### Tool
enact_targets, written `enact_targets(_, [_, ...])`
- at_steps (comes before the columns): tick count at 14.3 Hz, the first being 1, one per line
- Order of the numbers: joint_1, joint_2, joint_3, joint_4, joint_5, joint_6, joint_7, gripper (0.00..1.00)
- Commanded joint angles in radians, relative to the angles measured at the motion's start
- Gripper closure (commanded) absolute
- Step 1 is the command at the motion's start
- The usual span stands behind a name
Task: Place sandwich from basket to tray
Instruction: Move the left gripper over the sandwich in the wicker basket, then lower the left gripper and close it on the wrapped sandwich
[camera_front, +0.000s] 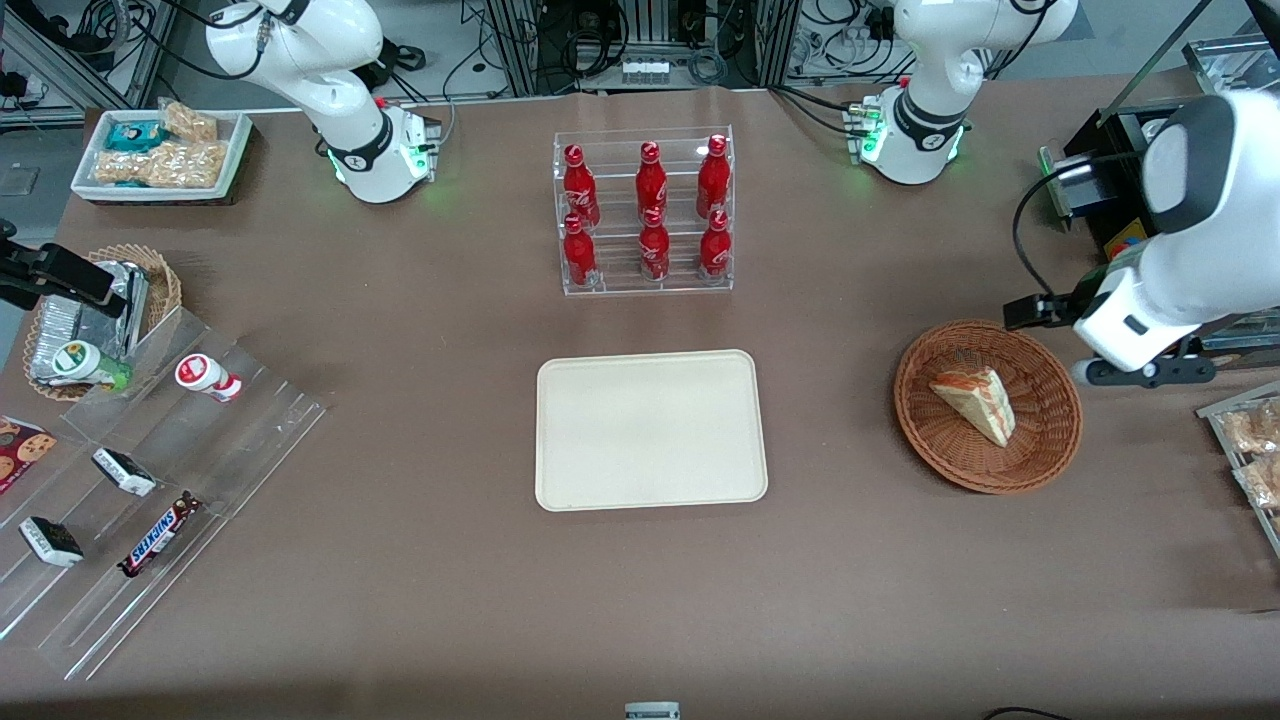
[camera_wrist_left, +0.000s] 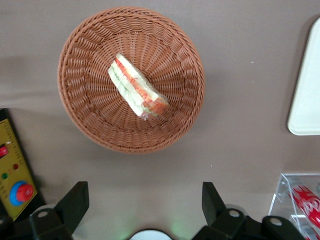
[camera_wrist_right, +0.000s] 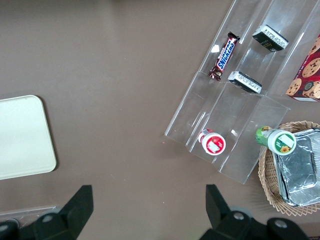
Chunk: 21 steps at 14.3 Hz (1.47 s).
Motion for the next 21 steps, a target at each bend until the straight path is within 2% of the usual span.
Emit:
enact_targets(1, [-0.001,-0.03,0.007,-0.138,0.019,0.148,-0.037,0.0])
enact_targets(4, [-0.001,-0.023,0.008,-0.275,0.084,0.346,-0.157,0.0])
enact_targets(6, [-0.001,-0.019,0.008,-0.338,0.096,0.455,-0.257,0.0])
enact_targets(11, [-0.001,0.082,0.014,-0.35,0.095,0.603,-0.683,0.0])
enact_targets(15, [0.026,0.154,0.019,-0.355,0.079,0.724,-0.872,0.0])
enact_targets(18, [0.031,0.18,0.019,-0.388,0.076,0.785,-0.946,0.02])
enact_targets(19, [0.031,0.183,0.019,-0.398,0.073,0.785,-0.956,0.21])
enact_targets(21, [0.029,0.18,0.017,-0.396,0.069,0.773,-1.007,0.8])
